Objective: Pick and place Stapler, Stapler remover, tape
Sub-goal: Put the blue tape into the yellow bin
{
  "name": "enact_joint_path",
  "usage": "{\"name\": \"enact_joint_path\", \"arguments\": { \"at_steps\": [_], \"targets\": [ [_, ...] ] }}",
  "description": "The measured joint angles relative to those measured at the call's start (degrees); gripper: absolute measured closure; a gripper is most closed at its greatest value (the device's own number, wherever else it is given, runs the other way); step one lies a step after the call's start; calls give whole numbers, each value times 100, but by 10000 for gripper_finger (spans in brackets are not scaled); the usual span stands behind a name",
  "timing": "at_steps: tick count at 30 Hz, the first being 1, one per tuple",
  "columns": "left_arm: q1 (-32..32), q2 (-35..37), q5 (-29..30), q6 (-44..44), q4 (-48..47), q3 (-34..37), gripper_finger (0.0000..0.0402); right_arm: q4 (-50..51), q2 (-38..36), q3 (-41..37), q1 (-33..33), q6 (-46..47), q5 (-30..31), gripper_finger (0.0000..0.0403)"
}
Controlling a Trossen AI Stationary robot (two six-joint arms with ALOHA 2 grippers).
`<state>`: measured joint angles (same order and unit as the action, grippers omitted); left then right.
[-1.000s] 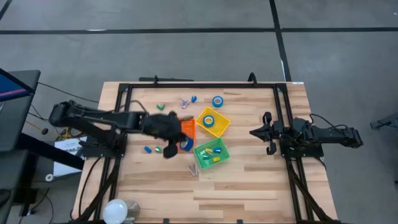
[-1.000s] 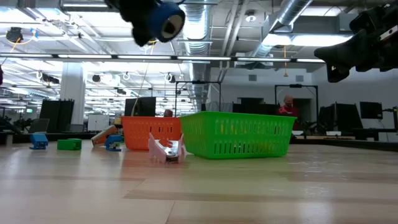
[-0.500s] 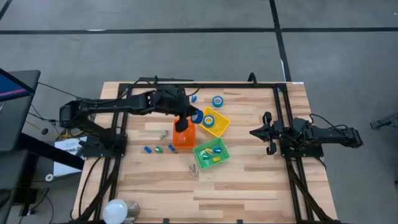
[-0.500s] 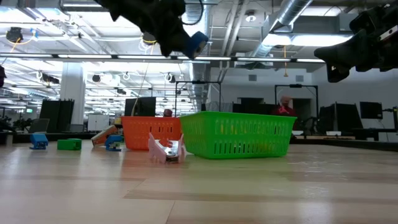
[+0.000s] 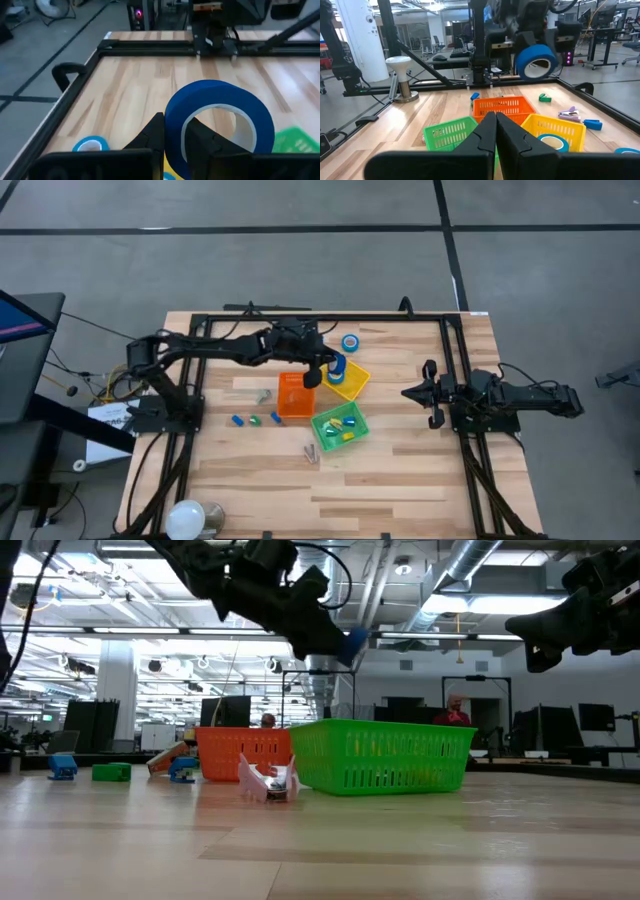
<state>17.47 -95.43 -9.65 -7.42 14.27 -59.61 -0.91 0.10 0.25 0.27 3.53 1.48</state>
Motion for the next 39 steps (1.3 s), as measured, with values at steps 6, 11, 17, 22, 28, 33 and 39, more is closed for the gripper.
{"name": "enact_joint_path", "arguments": {
  "at_steps": [6, 11, 17, 22, 28, 33, 39],
  "targets": [
    [5, -241, -125, -42, 317, 2, 366, 0, 0, 0, 0, 0, -1, 402],
    [29, -257, -140, -155, 378, 0, 366, 2, 0, 0, 0, 0, 0, 402],
    [32, -279, -106, -355, 510, 0, 366, 0, 0, 0, -1, -1, 0, 402],
    [11, -388, -80, -277, 630, 2, 366, 0, 1, 0, -2, -1, 1, 402],
    [7, -390, -78, -280, 657, 2, 366, 0, 0, 0, 0, 0, 1, 402],
    [12, -390, -74, -273, 681, 2, 366, 0, 2, 0, -1, -1, 2, 402],
    [0, -411, -69, -264, 706, 30, 366, 0, 0, 0, -2, -1, 2, 402]
  ]
}}
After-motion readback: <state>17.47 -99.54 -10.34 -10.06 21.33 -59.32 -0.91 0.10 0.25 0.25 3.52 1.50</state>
